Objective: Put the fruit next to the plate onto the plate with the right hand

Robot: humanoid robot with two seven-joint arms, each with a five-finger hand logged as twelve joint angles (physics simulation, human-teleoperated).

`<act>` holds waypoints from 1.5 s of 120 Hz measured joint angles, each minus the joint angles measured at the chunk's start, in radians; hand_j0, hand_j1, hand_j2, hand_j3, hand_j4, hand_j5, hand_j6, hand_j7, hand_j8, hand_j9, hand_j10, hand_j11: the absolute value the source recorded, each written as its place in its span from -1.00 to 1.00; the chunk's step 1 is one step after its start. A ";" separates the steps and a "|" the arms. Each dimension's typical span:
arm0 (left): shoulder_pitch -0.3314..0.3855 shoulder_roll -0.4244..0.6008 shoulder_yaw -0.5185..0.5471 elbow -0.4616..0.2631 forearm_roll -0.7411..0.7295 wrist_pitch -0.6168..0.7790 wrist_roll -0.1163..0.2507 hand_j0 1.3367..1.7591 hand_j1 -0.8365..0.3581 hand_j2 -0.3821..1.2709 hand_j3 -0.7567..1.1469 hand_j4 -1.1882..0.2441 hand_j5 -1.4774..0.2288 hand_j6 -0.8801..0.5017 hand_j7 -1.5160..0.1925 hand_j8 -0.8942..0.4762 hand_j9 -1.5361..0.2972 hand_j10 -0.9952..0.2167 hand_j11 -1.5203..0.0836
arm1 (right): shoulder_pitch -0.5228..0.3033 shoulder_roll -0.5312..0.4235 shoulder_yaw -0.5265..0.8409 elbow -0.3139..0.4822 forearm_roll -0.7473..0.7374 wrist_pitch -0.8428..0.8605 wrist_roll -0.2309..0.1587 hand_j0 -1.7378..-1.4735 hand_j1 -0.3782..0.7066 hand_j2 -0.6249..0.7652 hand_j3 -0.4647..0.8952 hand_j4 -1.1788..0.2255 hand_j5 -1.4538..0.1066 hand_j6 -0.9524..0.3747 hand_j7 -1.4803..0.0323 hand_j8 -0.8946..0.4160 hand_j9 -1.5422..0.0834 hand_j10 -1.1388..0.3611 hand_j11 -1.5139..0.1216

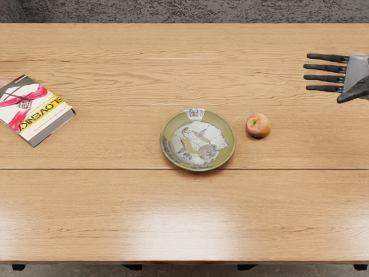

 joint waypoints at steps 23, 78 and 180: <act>0.001 0.000 0.000 0.000 0.000 0.000 0.000 0.52 0.98 -0.54 -0.21 0.66 0.73 0.27 0.77 0.30 0.68 0.64 0.90 | 0.006 0.003 0.009 0.031 -0.040 0.000 0.001 -0.40 -0.90 -0.11 -0.32 0.65 0.83 0.41 0.92 0.34 0.86 0.49 0.82; 0.000 0.000 0.000 0.000 0.000 0.000 0.000 0.52 0.98 -0.54 -0.21 0.66 0.73 0.27 0.77 0.30 0.68 0.64 0.90 | 0.035 0.219 -0.020 0.478 -0.824 -0.759 -0.067 -0.40 -0.84 -0.11 -0.32 0.61 0.78 0.36 0.87 0.29 0.82 0.45 0.77; 0.000 0.000 0.000 0.000 0.000 0.000 0.000 0.52 0.98 -0.54 -0.21 0.66 0.73 0.27 0.77 0.31 0.68 0.64 0.90 | 0.171 0.516 -0.465 0.268 -1.182 -1.081 -0.108 -0.40 -0.66 -0.14 -0.32 0.49 0.64 0.23 0.73 0.16 0.69 0.34 0.64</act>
